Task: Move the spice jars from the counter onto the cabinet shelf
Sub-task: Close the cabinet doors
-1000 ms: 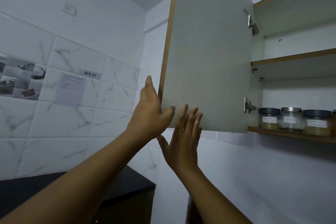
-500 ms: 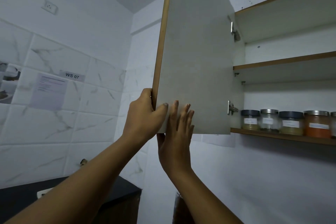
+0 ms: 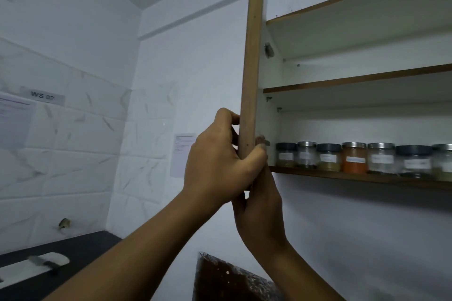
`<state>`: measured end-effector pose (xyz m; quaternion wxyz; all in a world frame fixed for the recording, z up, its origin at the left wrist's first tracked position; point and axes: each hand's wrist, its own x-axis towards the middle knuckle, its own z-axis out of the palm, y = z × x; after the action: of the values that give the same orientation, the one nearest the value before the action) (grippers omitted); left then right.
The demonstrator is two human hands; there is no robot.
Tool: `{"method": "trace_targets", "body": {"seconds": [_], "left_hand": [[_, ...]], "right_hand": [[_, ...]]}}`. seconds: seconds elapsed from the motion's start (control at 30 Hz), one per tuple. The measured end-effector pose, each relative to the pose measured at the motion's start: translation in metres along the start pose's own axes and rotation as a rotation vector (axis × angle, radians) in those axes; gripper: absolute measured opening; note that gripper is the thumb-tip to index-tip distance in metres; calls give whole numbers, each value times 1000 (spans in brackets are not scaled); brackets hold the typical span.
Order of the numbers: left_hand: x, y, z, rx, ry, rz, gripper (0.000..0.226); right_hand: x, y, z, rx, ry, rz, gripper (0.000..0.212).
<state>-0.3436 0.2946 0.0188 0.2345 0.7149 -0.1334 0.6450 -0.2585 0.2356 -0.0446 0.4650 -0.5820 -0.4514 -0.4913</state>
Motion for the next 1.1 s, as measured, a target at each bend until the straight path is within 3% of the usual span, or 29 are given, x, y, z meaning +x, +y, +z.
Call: {"method": "trace_targets", "body": {"seconds": [0.17,0.37,0.57,0.67,0.77,0.87,1.1], "left_hand": [[-4,46,55,-34,-50,76,38],[-7,90,135,-64,-105,92,41],[-15,108,205,-43,-149,155,47],[-18,108,232,-49,-198,146,61],[-18,109,259,-56,-246,88,72],[-17,106,285,-35,-285,73,77],[-13,104,344,59,-308,72,80]], "right_hand": [[-8,30,-60,44,138,-1,36],[-16,59,-132,21,284,74,31],[-14,97,-185,96,329,276,21],[-9,115,-205,73,255,406,33],[-9,132,-221,-161,166,388,23],[-10,160,-231,-388,60,398,48],[-13,207,-244,-585,80,422,65]]}}
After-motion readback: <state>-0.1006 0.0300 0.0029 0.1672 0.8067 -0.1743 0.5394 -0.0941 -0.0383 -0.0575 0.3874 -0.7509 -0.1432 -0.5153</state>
